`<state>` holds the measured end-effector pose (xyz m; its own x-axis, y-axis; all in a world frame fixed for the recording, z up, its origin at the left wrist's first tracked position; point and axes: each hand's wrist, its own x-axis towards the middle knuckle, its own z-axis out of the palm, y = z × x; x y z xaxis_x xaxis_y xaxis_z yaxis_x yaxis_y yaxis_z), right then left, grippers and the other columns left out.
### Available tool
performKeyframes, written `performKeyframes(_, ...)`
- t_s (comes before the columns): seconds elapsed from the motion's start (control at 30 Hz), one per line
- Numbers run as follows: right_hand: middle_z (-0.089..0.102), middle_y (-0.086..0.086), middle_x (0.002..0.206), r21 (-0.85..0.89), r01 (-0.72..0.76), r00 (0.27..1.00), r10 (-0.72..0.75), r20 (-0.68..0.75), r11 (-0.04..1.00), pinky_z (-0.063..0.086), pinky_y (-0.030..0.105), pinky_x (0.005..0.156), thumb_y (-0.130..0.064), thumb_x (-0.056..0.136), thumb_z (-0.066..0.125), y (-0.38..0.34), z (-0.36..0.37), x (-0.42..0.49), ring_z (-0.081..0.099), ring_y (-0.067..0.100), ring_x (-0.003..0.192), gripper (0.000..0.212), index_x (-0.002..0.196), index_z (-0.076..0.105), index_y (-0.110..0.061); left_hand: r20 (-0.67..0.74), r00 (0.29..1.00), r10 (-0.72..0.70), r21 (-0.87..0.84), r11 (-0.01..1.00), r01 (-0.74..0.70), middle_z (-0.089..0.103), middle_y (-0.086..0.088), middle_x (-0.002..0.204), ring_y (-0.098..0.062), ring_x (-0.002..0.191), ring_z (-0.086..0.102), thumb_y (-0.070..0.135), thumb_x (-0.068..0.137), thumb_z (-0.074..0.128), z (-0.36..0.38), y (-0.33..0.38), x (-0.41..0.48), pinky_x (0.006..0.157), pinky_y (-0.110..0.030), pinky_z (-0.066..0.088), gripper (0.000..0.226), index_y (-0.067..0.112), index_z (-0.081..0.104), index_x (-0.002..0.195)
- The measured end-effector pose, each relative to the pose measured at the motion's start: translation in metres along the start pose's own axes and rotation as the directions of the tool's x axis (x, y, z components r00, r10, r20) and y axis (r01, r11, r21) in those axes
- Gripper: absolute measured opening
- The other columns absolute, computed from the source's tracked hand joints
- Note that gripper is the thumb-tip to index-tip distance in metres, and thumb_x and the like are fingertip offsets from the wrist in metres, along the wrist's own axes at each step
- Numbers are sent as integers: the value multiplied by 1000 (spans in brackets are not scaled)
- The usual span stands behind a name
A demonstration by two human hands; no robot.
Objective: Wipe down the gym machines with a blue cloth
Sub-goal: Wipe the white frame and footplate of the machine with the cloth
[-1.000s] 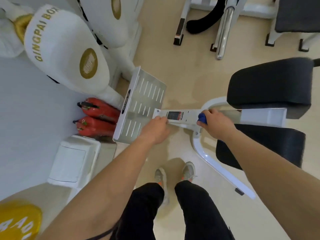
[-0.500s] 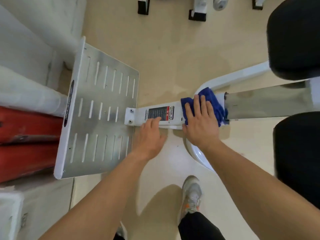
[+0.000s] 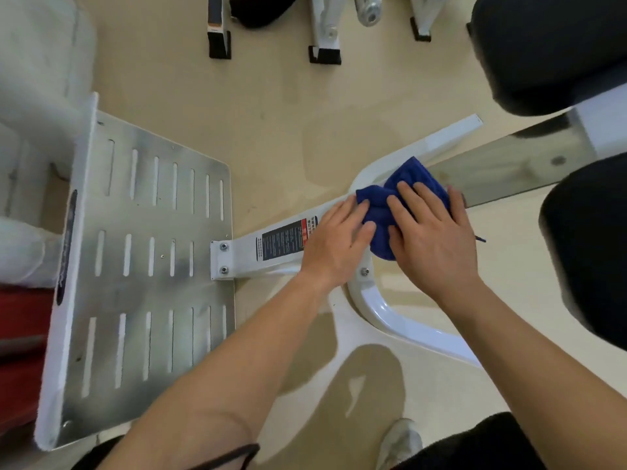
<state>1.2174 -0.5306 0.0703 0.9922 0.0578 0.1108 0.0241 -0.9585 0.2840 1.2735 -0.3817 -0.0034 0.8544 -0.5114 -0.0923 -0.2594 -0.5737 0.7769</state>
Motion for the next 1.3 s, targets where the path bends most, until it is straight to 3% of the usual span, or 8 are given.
performKeyframes(0.17,32,16,158,-89,-37,998,41,41,995,19,50,120,-34,104,31,-4,13,11,29,32,147,54,149,39,-4,-95,992,83,272,961,-54,17,-15,162,-28,150,13,46,100,17,13,-4,32,122,-39,15,65,11,23,155)
performKeyframes(0.3,26,19,160,-175,-20,993,40,107,984,15,50,121,-35,103,23,-8,20,35,22,34,149,59,152,33,-2,-117,982,148,124,983,-134,3,-7,165,-19,152,3,21,104,27,20,-10,53,123,-41,12,57,9,8,157)
performKeyframes(0.4,20,19,162,-195,29,992,-5,124,980,16,51,121,-34,105,21,-7,19,13,18,34,150,58,154,28,-3,-98,967,236,58,971,-231,2,-2,166,-14,152,-1,31,104,18,37,-14,29,124,-41,9,58,11,7,157)
performKeyframes(0.5,19,19,162,-214,71,987,-37,158,974,17,51,121,-36,105,21,-6,16,8,19,35,150,59,154,27,-3,-86,972,218,107,972,-209,0,-2,166,-14,152,-1,36,103,11,42,-21,22,123,-37,5,60,12,7,158)
performKeyframes(0.63,25,20,160,-249,97,971,-37,235,964,17,51,120,-39,102,15,-10,23,51,24,36,148,65,152,30,-1,-53,976,213,167,965,-202,8,-4,165,-17,152,6,40,99,2,28,-40,54,122,-45,13,66,10,10,157)
performKeyframes(0.9,22,18,161,-204,261,932,-192,308,943,16,51,122,-39,103,16,-39,31,19,21,35,150,63,154,27,-4,-117,986,116,191,977,-93,5,-5,165,-17,152,2,37,103,9,51,-65,-12,124,-39,5,61,10,8,157)
performKeyframes(1.07,34,19,156,-214,280,925,-204,319,936,23,49,118,-39,99,14,-59,55,67,34,36,143,66,150,38,-4,-111,993,27,202,979,-4,5,-3,166,-17,152,4,38,101,5,36,-103,23,123,-44,8,62,11,7,157)
performKeyframes(1.3,32,17,158,-172,411,862,-321,393,895,23,51,119,-40,101,17,-76,54,23,31,36,145,63,150,37,-6,-197,978,-65,66,995,79,10,-2,165,-16,152,7,37,101,8,66,-105,-41,123,-41,4,62,11,14,157)
